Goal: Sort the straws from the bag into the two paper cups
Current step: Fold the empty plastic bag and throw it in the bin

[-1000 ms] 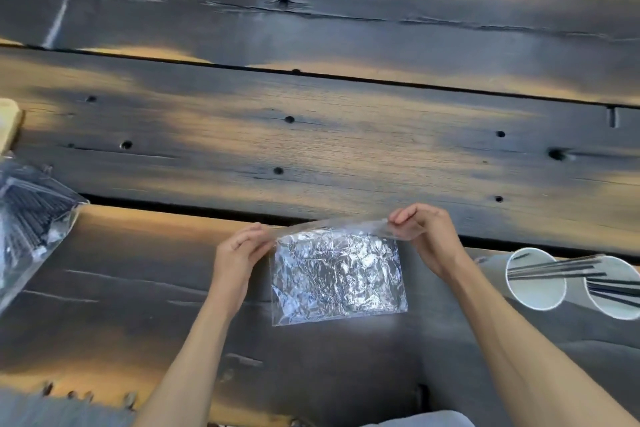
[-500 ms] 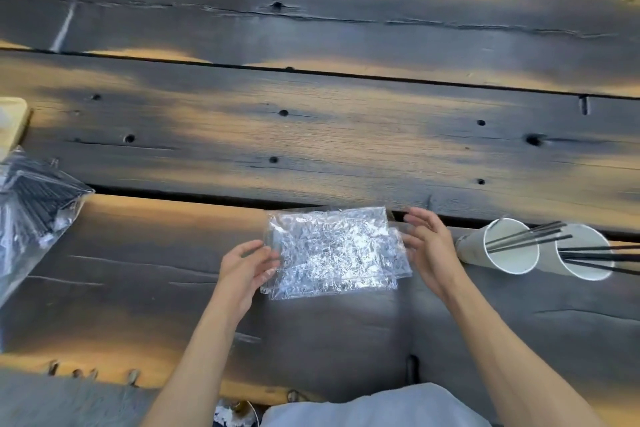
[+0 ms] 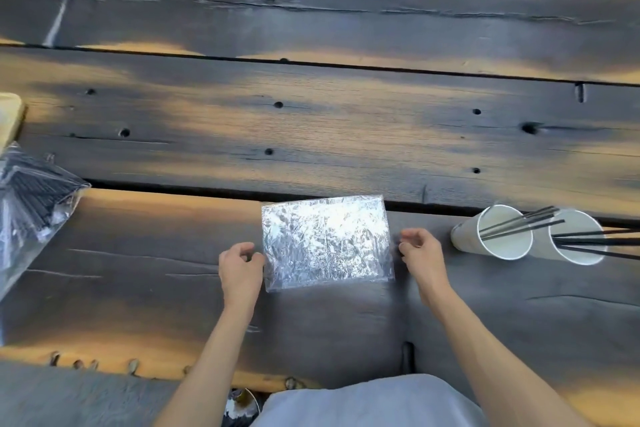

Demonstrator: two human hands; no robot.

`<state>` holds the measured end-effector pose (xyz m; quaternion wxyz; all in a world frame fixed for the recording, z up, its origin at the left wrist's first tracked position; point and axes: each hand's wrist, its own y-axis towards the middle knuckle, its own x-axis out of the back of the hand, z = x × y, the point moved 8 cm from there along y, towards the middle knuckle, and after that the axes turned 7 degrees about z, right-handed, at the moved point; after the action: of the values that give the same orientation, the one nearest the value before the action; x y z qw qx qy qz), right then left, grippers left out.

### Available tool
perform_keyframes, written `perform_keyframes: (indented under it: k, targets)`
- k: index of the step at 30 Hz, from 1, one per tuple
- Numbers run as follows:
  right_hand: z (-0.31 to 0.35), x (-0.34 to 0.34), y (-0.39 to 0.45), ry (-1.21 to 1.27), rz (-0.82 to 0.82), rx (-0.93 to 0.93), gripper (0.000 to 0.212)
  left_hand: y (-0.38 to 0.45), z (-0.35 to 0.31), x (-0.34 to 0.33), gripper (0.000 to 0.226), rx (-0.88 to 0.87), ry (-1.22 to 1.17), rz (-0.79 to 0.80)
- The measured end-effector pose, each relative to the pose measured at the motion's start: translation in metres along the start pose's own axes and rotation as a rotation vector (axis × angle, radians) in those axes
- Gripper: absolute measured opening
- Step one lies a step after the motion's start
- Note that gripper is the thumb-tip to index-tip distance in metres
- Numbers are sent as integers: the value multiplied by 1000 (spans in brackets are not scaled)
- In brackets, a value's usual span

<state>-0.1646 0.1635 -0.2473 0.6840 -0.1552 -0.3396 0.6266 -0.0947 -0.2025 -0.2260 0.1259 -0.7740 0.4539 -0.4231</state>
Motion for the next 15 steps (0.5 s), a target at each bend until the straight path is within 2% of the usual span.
perform_keyframes:
  k: [2,3,6,8,9,11,15]
  targets:
    - [1,-9,-5,18,20,-11,22,-7,-10,-6,17,-111,91,-17]
    - [1,-20,-9,68,72,-41,21,-9,-13,-19,18,-133,86,60]
    - [-5,-67,-25,72,323,-135,21,-25,-12,-72,17,-65,-26,467]
    - [-14,-95,-38,-20,495,-188,20,-34,-7,-96,13,-16,-7,635]
    - [-20,-103,-41,-33,540,-217,19,-35,-4,-102,15,10,-8,661]
    - [-27,-104,-39,0,514,-259,20,-31,2,-103,23,69,-63,636]
    - [-32,-58,-13,108,239,-263,25,-9,17,-72,22,234,-321,438]
